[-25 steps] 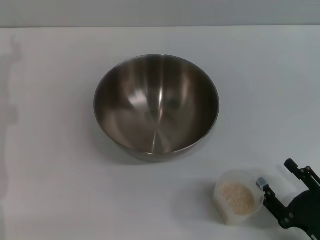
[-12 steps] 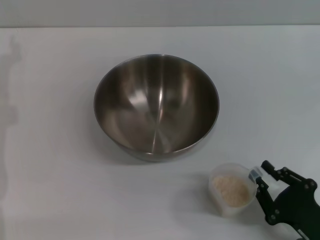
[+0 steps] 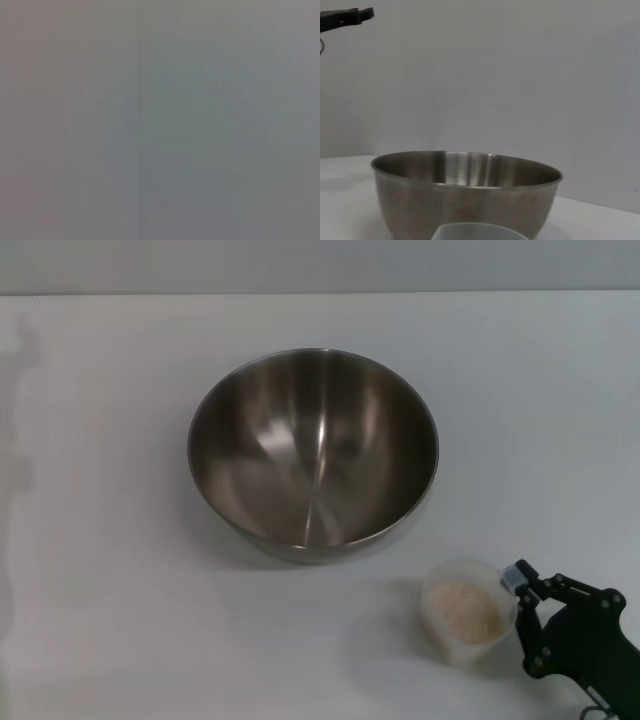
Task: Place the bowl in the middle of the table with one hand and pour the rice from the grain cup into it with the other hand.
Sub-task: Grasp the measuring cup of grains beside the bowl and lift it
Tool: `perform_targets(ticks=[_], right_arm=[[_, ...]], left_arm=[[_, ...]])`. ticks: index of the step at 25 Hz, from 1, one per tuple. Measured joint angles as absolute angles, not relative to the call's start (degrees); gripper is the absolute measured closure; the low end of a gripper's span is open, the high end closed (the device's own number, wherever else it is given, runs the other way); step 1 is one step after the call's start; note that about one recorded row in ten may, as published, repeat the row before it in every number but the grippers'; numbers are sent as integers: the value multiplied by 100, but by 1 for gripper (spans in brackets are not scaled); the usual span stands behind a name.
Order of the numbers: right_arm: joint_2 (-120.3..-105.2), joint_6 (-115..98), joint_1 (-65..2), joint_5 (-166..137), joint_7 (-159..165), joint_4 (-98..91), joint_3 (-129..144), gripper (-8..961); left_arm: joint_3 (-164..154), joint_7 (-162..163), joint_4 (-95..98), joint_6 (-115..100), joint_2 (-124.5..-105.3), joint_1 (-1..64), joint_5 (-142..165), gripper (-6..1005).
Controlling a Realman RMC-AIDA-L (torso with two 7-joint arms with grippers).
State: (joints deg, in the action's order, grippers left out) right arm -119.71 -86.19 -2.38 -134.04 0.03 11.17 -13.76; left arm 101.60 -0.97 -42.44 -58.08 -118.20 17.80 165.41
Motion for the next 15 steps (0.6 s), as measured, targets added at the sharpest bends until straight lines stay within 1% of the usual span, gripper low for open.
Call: perform_targets(ticks=[8,13,15], right_arm=[[-11971,-8539,-274,-13262,-8,1209,-1408,899],[-11971,-8547,-286,-13238,-18,1362,-1607,935],[-11971,-8680,-289,-13193,-21,1414,-1799,935]], left_arm=[[10137,-97,-4246,-5823,-11821,1768,16541,544],[10111,-90,-4286,-5868,-11830,1702,16541,544],[10107,-69,-4304,-5870,-11830,1681,16541,545]])
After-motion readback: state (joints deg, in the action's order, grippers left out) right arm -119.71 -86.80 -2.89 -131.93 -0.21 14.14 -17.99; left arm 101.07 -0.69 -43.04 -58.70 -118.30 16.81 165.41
